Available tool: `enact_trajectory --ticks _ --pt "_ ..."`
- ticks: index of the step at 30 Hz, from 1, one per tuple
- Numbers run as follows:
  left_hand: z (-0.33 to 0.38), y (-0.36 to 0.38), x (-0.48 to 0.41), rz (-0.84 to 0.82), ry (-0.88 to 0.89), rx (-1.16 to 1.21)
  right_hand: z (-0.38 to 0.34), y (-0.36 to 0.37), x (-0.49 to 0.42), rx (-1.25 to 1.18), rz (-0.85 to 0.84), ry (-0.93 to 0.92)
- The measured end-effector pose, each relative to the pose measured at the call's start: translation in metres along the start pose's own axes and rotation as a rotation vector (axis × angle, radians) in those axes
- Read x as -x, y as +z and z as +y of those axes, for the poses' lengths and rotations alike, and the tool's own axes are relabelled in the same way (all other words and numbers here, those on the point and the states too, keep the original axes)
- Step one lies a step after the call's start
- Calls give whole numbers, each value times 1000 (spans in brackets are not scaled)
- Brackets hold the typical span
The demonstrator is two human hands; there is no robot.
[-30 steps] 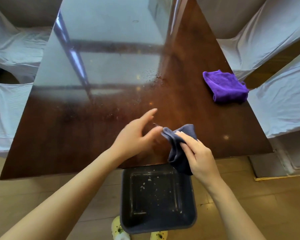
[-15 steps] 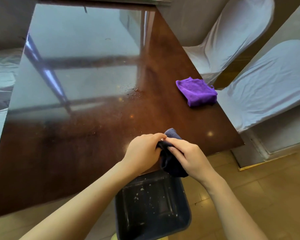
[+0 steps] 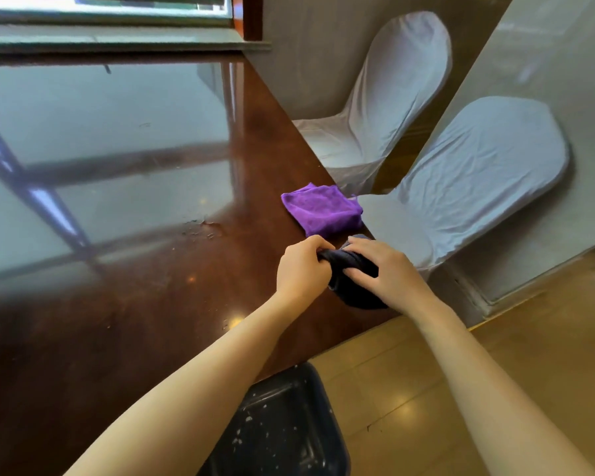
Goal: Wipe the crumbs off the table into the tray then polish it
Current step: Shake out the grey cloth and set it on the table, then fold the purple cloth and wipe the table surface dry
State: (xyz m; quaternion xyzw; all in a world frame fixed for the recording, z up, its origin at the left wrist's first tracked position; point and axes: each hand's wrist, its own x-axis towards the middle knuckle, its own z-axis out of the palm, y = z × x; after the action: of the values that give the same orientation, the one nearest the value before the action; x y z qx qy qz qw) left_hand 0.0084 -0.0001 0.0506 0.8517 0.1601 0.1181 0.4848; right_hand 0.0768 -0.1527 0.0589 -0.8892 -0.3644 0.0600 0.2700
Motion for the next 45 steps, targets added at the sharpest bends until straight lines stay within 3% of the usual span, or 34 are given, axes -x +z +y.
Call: enact_trajectory --ticks 6,9,12,16,19,22,27,34,39,45 --pt "-11 54 -44 -31 -54 -144 69 8 -37 22 -105 52" --pt "-26 74 -58 -56 -79 -315 105 27 -45 163 -217 117" --pt "-43 82 -64 -92 5 -486 132 41 -45 233 -334 169" --pt "-56 82 -57 -160 179 -611 140 53 -38 290 -295 113" --pt "-59 76 -51 -257 148 -615 139 55 -35 250 -281 107" --pt "-54 68 -60 -143 52 -485 139 42 -48 83 -192 103" --pt "-52 69 -92 104 16 -634 140 22 -98 78 77 38" --pt "-49 88 -129 7 -68 -800 143 36 -149 292 -133 -30" --pt "-49 79 -135 71 -68 -749 139 35 -165 301 -46 -47" --pt "-42 16 -136 206 -58 -448 89 22 -182 -129 -80 -122"
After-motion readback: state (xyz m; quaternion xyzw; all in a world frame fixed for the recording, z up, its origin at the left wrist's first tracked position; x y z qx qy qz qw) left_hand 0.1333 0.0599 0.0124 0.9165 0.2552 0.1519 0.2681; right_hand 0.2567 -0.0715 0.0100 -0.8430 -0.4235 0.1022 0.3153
